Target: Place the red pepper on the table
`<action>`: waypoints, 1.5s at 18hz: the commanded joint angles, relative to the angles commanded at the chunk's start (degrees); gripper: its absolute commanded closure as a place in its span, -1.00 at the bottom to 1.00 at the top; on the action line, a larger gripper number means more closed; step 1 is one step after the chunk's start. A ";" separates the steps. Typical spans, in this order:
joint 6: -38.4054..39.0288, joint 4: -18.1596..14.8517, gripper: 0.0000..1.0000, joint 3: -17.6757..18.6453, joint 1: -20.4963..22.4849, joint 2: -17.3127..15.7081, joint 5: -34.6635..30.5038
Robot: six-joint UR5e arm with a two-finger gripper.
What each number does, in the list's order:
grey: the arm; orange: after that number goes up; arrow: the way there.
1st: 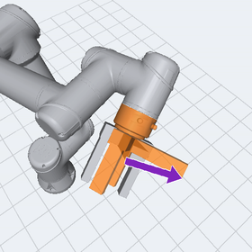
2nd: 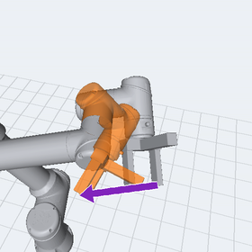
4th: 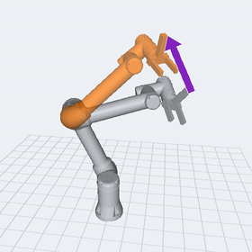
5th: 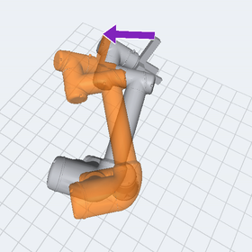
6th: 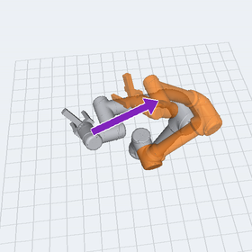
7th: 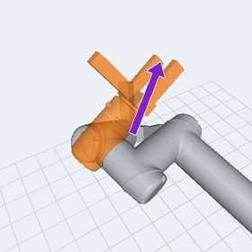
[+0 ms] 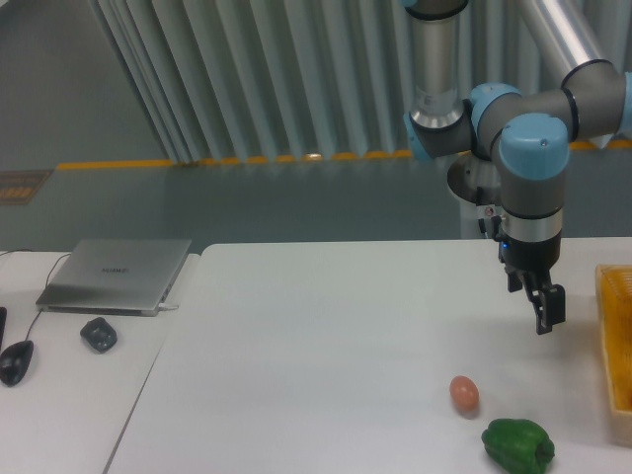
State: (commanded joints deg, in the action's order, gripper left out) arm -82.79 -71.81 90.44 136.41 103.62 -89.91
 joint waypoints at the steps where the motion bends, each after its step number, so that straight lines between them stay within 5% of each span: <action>1: 0.00 0.00 -1.00 0.00 0.00 0.00 0.00; 10: 0.00 0.00 -1.00 0.09 -0.09 0.00 -0.35; 27: -11.07 2.28 -1.00 -1.49 1.66 0.79 -15.20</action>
State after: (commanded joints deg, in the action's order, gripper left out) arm -93.87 -69.53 88.95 138.07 104.41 -105.11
